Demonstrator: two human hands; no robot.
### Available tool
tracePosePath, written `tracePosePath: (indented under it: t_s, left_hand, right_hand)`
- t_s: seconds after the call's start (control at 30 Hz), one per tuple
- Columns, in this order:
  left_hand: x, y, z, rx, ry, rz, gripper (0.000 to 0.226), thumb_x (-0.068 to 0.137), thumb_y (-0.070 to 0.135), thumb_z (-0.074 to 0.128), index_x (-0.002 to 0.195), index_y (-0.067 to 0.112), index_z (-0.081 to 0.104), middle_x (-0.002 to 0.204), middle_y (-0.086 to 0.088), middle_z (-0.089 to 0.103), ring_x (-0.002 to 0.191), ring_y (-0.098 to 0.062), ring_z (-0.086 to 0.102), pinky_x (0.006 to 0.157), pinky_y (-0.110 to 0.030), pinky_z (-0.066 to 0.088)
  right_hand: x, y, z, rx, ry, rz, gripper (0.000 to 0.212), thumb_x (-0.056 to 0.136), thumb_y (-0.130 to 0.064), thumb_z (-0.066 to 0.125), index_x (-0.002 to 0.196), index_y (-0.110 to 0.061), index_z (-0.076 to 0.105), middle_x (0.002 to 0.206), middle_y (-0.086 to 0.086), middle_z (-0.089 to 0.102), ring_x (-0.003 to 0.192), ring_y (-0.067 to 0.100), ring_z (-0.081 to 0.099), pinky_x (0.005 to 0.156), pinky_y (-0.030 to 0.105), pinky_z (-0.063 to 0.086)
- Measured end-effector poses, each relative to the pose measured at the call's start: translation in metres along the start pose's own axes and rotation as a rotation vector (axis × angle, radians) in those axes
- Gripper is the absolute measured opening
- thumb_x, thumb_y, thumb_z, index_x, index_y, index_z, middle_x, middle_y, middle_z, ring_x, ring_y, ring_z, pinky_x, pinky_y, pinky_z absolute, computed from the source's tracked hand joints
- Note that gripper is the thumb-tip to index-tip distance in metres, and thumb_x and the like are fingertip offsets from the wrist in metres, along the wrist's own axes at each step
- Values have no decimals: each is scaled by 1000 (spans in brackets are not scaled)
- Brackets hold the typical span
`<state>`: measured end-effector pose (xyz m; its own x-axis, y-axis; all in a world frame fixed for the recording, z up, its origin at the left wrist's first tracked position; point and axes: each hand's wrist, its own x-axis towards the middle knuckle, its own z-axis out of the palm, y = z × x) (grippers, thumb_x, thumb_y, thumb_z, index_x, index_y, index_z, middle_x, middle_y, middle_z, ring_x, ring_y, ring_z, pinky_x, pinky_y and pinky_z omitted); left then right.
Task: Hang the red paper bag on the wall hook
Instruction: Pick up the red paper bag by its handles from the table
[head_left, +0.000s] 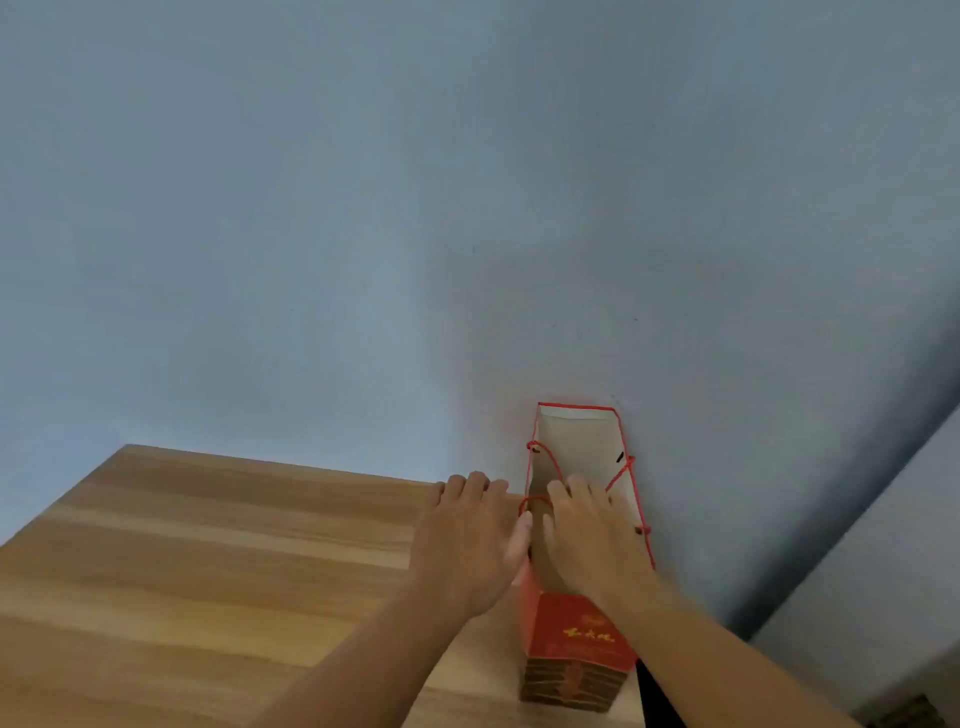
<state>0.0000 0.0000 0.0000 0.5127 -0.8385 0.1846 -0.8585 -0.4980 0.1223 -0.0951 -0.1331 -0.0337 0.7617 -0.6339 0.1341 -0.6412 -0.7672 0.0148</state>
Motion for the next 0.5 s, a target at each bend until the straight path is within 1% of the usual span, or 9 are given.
tracePosePath:
  t_s: [0.07, 0.13, 0.2, 0.27, 0.4, 0.5]
  left_hand:
    - [8, -12, 7, -47, 8, 10, 60, 94, 59, 21, 129, 24, 55, 128, 0, 63, 118, -23, 55, 104, -40, 42]
    - [14, -24, 16, -47, 25, 37, 60, 94, 60, 22, 129, 24, 55, 127, 0, 63, 117, -24, 55, 104, -40, 43]
    - [20, -31, 22, -46, 21, 44, 60, 94, 60, 22, 127, 23, 57, 125, 0, 64, 116, -24, 56, 103, -41, 43]
    - [25, -38, 29, -36, 26, 46, 60, 93, 60, 23, 126, 22, 57, 124, 0, 64, 116, -24, 56, 103, -40, 43]
    - [29, -42, 36, -55, -12, 37, 62, 94, 61, 21, 131, 23, 53, 132, 1, 61, 123, -21, 53, 109, -40, 40]
    - [32, -44, 38, -60, -10, 30, 60, 95, 60, 22, 130, 23, 55, 130, 1, 62, 122, -21, 54, 108, -39, 41]
  right_hand:
    - [16, -5, 11, -11, -82, 36, 41, 94, -30, 55, 133, -21, 49, 133, 5, 54, 118, 27, 53, 99, 44, 46]
    - [26, -9, 21, -31, -196, 69, 50, 89, -29, 63, 135, -23, 46, 135, 6, 50, 121, 29, 50, 100, 49, 46]
    - [31, -10, 31, -11, -264, 112, 51, 89, -29, 64, 136, -25, 45, 135, 5, 48, 123, 29, 48, 99, 53, 47]
    - [32, -8, 37, 23, -297, 154, 49, 91, -31, 62, 137, -28, 45, 137, 4, 46, 126, 30, 45, 98, 54, 48]
    - [35, -1, 48, 68, -367, 177, 56, 94, -29, 61, 146, -29, 39, 151, 4, 38, 136, 32, 40, 102, 53, 46]
    - [39, 4, 53, 89, -388, 176, 54, 96, -27, 59, 147, -27, 40, 149, 6, 39, 135, 31, 41, 101, 49, 48]
